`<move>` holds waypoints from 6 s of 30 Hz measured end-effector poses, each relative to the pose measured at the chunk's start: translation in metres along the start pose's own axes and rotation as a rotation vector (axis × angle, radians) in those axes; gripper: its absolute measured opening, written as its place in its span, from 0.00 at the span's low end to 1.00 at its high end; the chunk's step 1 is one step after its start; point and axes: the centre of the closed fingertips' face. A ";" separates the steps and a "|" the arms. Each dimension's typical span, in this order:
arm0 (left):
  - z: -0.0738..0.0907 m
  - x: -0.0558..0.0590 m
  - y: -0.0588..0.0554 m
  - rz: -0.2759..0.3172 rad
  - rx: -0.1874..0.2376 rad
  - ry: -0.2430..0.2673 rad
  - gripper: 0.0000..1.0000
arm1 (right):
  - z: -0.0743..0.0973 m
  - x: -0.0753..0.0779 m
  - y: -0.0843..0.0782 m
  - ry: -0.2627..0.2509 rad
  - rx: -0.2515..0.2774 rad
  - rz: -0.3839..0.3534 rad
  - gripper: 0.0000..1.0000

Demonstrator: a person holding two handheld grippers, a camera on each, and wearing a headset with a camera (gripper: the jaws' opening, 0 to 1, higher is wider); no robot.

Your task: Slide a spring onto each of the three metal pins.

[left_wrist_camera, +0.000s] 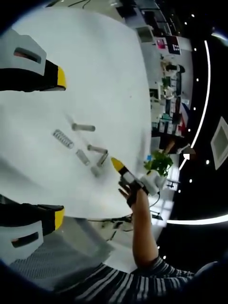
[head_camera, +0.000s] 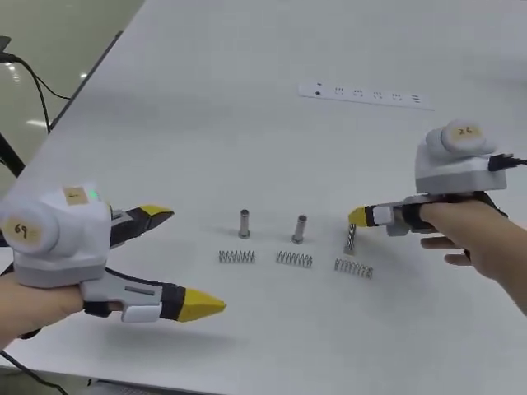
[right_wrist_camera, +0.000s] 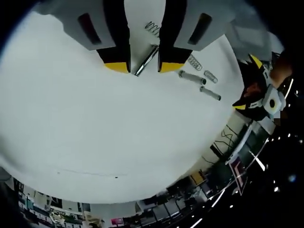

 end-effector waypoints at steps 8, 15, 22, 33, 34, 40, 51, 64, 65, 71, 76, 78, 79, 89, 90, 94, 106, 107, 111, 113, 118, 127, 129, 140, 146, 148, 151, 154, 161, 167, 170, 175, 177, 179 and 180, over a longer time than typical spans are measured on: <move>0.002 -0.001 0.000 0.003 -0.002 -0.001 0.97 | -0.005 0.006 -0.011 -0.036 -0.058 -0.043 0.17; 0.002 -0.001 -0.001 0.009 -0.002 -0.005 0.96 | -0.006 0.004 -0.013 -0.031 -0.073 -0.069 0.14; 0.002 0.001 -0.003 0.013 -0.007 -0.013 0.96 | -0.009 0.003 -0.014 -0.036 -0.095 -0.069 0.11; 0.002 0.001 -0.004 0.023 -0.002 -0.015 0.96 | -0.014 0.005 -0.016 -0.058 -0.127 -0.053 0.08; 0.002 0.002 -0.004 0.033 0.004 -0.018 0.96 | -0.014 0.005 -0.017 -0.060 -0.132 -0.051 0.08; 0.001 0.001 -0.005 0.038 0.002 -0.017 0.95 | -0.018 0.005 -0.016 -0.071 -0.149 -0.039 0.08; -0.001 0.001 -0.007 0.049 0.001 -0.021 0.94 | -0.018 0.005 -0.018 -0.078 -0.165 0.017 0.05; -0.001 0.001 -0.006 0.052 0.004 -0.019 0.93 | -0.016 -0.004 -0.021 -0.046 -0.114 0.109 0.04; -0.001 0.001 -0.006 0.051 0.004 -0.019 0.93 | -0.016 -0.004 -0.019 -0.041 -0.087 0.130 0.04; -0.002 0.002 -0.005 0.052 0.009 -0.019 0.93 | -0.014 -0.005 -0.022 -0.033 -0.064 0.146 0.04; -0.002 0.002 -0.006 0.050 0.005 -0.016 0.93 | -0.013 -0.006 -0.021 -0.027 -0.042 0.151 0.04; -0.001 0.002 -0.005 0.054 0.010 -0.017 0.93 | -0.012 -0.007 -0.021 -0.023 -0.031 0.160 0.04; -0.001 0.002 -0.005 0.053 0.010 -0.015 0.93 | -0.012 -0.007 -0.021 -0.024 -0.031 0.160 0.04; 0.000 -0.001 -0.002 0.048 0.015 -0.007 0.93 | -0.007 -0.011 -0.014 -0.007 0.036 0.195 0.04; 0.000 -0.001 -0.002 0.049 0.014 -0.008 0.93 | -0.006 -0.010 -0.014 -0.008 0.040 0.195 0.04; 0.000 0.000 -0.003 0.048 0.012 -0.009 0.93 | -0.003 -0.011 -0.013 -0.006 0.060 0.203 0.04; -0.001 0.002 -0.001 0.045 0.013 -0.014 0.93 | 0.004 -0.014 -0.009 -0.006 0.116 0.221 0.04; -0.001 0.002 -0.001 0.044 0.014 -0.014 0.93 | 0.004 -0.014 -0.009 -0.005 0.119 0.223 0.04; -0.001 0.002 -0.002 0.045 0.014 -0.013 0.93 | 0.005 -0.015 -0.007 -0.010 0.129 0.232 0.04; -0.001 0.003 -0.002 0.044 0.014 -0.014 0.92 | 0.005 -0.015 -0.006 -0.009 0.138 0.232 0.04; -0.001 0.003 -0.002 0.039 0.015 -0.012 0.92 | 0.006 -0.013 -0.004 -0.018 0.146 0.235 0.04; -0.002 0.003 0.000 0.040 0.021 -0.011 0.92 | 0.008 -0.012 -0.004 -0.028 0.169 0.233 0.04; -0.002 0.002 0.000 0.040 0.022 -0.011 0.92 | 0.008 -0.011 -0.003 -0.029 0.171 0.230 0.04; -0.002 0.001 0.003 0.051 0.035 -0.010 0.92 | 0.010 -0.011 0.001 -0.037 0.189 0.242 0.04; -0.002 0.001 0.004 0.051 0.039 -0.009 0.92 | 0.011 -0.011 0.002 -0.043 0.198 0.255 0.04; -0.002 0.001 0.004 0.051 0.040 -0.010 0.92 | 0.011 -0.011 0.001 -0.042 0.200 0.255 0.04; -0.001 0.001 0.004 0.051 0.040 -0.009 0.92 | 0.012 -0.012 0.001 -0.044 0.204 0.262 0.05; -0.001 0.001 0.004 0.052 0.041 -0.008 0.91 | 0.013 -0.012 0.000 -0.051 0.212 0.275 0.05; -0.002 0.002 0.003 0.053 0.041 -0.010 0.91 | 0.015 -0.012 -0.001 -0.056 0.223 0.286 0.05; -0.002 0.002 0.003 0.054 0.041 -0.009 0.91 | 0.016 -0.013 -0.002 -0.062 0.232 0.307 0.05; -0.002 0.002 0.002 0.053 0.039 -0.011 0.91 | 0.016 -0.013 -0.003 -0.063 0.233 0.316 0.05; -0.003 0.003 0.003 0.055 0.037 -0.012 0.90 | 0.018 -0.013 -0.004 -0.069 0.235 0.330 0.05; -0.003 0.003 0.004 0.053 0.040 -0.013 0.91 | 0.018 -0.012 -0.004 -0.070 0.236 0.334 0.05; -0.003 0.003 0.004 0.056 0.043 -0.015 0.90 | 0.019 -0.013 -0.005 -0.070 0.233 0.337 0.05; -0.003 0.003 0.005 0.053 0.045 -0.016 0.90 | 0.019 -0.013 -0.006 -0.071 0.231 0.348 0.05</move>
Point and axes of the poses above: the centre of the closed fingertips' face, and the gripper's own axes: z roughly backward along the fingers, x roughly to its right, y roughly out of its top, and after that the axes turned 15 degrees about z, right-handed
